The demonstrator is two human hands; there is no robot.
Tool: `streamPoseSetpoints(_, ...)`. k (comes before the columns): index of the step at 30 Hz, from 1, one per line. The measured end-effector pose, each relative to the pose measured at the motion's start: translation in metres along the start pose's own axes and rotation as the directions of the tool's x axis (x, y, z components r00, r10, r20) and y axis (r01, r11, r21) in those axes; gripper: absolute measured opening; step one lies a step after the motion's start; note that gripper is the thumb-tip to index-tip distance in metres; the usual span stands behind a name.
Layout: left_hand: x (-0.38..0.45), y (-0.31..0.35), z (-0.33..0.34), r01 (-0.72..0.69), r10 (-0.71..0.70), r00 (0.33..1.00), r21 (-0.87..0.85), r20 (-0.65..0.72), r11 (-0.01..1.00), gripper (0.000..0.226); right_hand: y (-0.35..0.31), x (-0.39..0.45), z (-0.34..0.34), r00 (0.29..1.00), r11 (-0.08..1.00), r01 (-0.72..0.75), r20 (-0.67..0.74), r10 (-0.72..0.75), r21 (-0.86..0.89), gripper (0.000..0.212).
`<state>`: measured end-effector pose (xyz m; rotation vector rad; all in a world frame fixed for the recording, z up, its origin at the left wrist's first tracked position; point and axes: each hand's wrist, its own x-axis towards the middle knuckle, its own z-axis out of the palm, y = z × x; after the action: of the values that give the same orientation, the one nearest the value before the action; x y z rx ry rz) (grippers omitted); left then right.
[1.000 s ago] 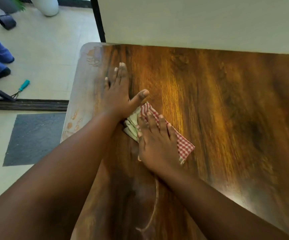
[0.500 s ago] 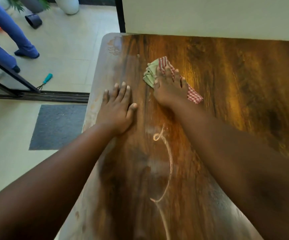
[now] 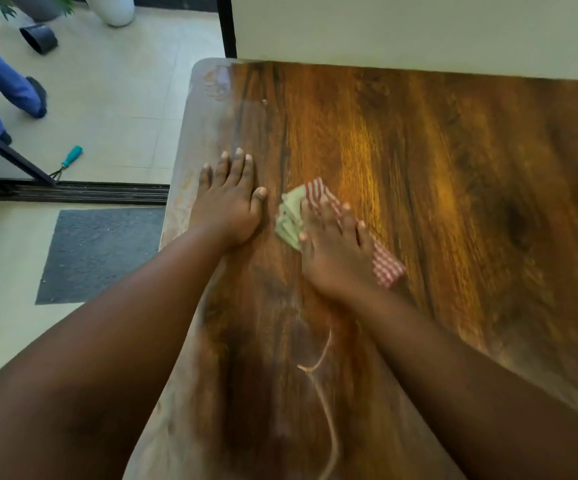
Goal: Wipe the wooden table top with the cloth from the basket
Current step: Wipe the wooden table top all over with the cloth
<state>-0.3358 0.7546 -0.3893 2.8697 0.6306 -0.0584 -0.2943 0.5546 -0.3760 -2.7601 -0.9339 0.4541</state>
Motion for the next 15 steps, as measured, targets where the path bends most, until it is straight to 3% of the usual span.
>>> streamPoseSetpoints(3, -0.001, 0.000, 0.000, 0.001, -0.001, 1.000, 0.007, 0.005, 1.000, 0.062, -0.011, 0.075, -0.021, 0.993, 0.997, -0.056, 0.102, 0.051, 0.048, 0.057)
streamPoseSetpoints(6, 0.000, 0.000, -0.001, 0.001, -0.001, 1.000, 0.017, 0.009, 1.000, 0.062, -0.017, 0.081, -0.020, 0.995, 0.997, -0.045, 0.094, 0.039, 0.060, 0.055)
streamPoseSetpoints(9, 0.000, 0.001, -0.003, -0.004, 0.004, 1.000, 0.003, 0.015, 1.000, 0.062, -0.013, -0.004, 0.000, 0.997, 0.998, 0.060, -0.040, -0.061, -0.004, 0.054)
streamPoseSetpoints(12, 0.000, -0.001, -0.003, -0.016, 0.016, 1.000, -0.012, 0.015, 1.000, 0.063, -0.008, -0.124, 0.022, 0.991, 0.990, 0.132, -0.024, -0.133, -0.040, 0.055)
streamPoseSetpoints(15, -0.001, -0.004, -0.003, -0.032, 0.032, 0.999, -0.022, 0.008, 0.999, 0.063, 0.002, -0.185, 0.035, 0.989, 0.985, 0.148, -0.005, -0.149, -0.088, 0.053)
